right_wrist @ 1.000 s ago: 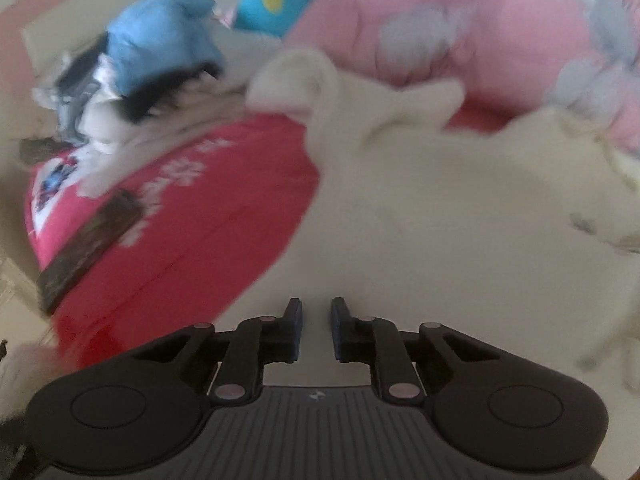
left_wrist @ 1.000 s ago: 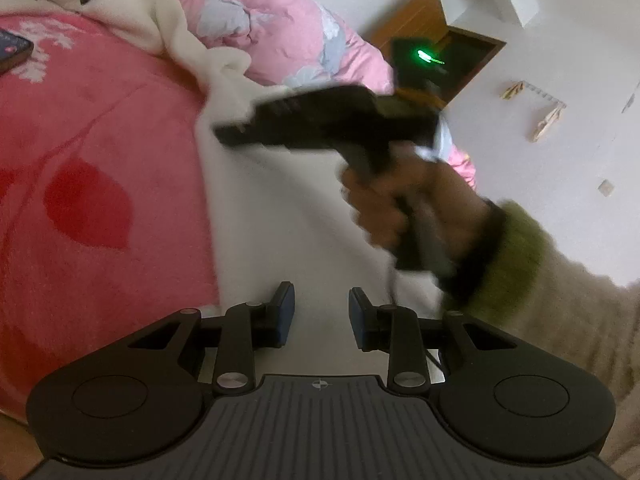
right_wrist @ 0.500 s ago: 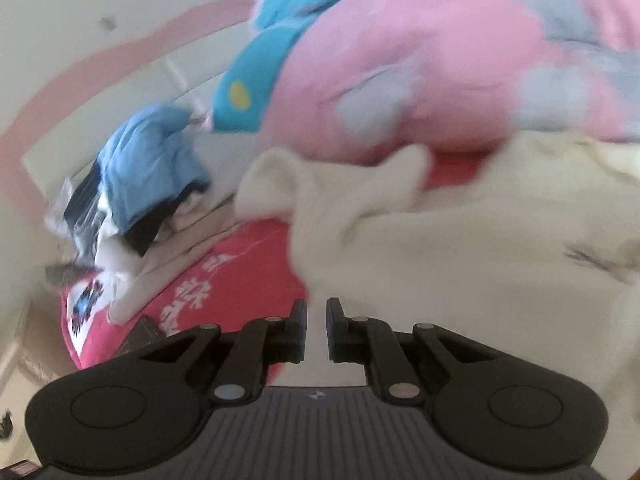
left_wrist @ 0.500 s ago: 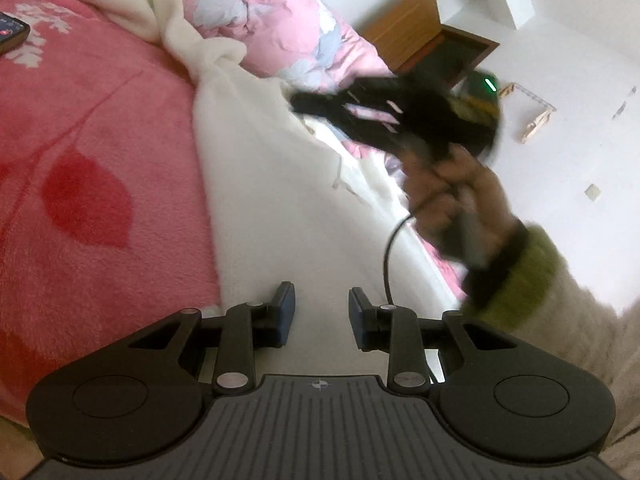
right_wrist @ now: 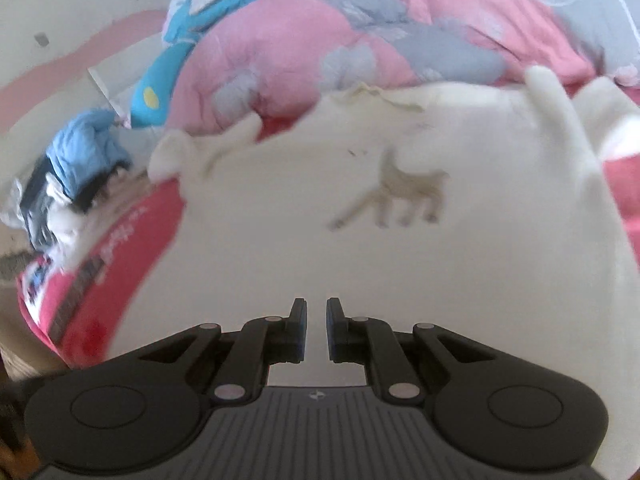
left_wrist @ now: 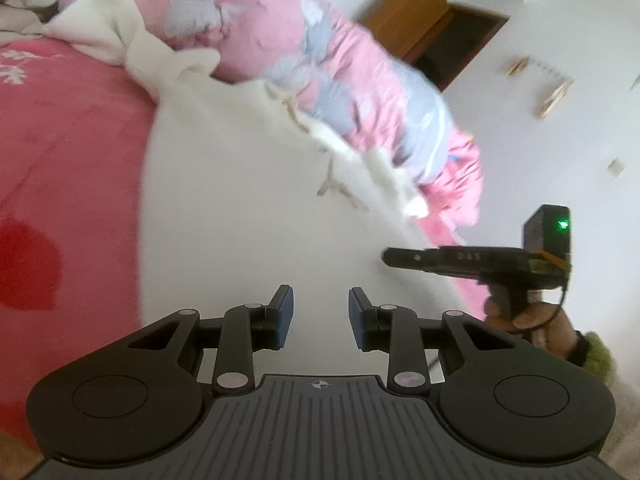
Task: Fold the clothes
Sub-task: 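Press the folded sweater flat with the right gripper while the left gripper hovers above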
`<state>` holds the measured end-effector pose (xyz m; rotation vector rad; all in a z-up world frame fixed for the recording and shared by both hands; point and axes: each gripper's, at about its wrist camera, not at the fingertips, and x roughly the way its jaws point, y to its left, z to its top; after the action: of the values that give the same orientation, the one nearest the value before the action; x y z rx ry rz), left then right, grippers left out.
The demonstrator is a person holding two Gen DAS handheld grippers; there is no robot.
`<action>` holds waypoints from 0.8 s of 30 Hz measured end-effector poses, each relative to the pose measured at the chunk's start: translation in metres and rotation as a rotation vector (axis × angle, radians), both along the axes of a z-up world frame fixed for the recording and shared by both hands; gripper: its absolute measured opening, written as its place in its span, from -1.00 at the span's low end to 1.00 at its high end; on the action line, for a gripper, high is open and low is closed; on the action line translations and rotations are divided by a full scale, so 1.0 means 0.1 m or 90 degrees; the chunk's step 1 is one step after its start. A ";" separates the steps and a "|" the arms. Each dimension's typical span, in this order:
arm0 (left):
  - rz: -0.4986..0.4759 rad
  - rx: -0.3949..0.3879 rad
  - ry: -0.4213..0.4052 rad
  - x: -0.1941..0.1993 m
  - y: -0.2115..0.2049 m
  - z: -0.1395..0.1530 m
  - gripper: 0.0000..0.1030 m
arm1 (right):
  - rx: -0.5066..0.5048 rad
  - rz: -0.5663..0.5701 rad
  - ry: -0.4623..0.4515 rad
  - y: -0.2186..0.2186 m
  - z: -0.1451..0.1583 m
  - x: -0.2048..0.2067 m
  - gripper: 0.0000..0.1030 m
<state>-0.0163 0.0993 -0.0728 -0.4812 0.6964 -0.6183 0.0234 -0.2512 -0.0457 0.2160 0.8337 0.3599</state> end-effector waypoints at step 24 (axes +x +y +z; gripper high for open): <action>0.067 0.105 0.024 0.35 -0.10 -0.02 -0.43 | -0.025 -0.213 -0.022 -1.81 -0.20 -0.12 -1.00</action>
<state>0.0187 0.0892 -0.0743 -0.3750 0.7464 -0.4492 0.0115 -0.4319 -0.0655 0.3070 0.7538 0.0341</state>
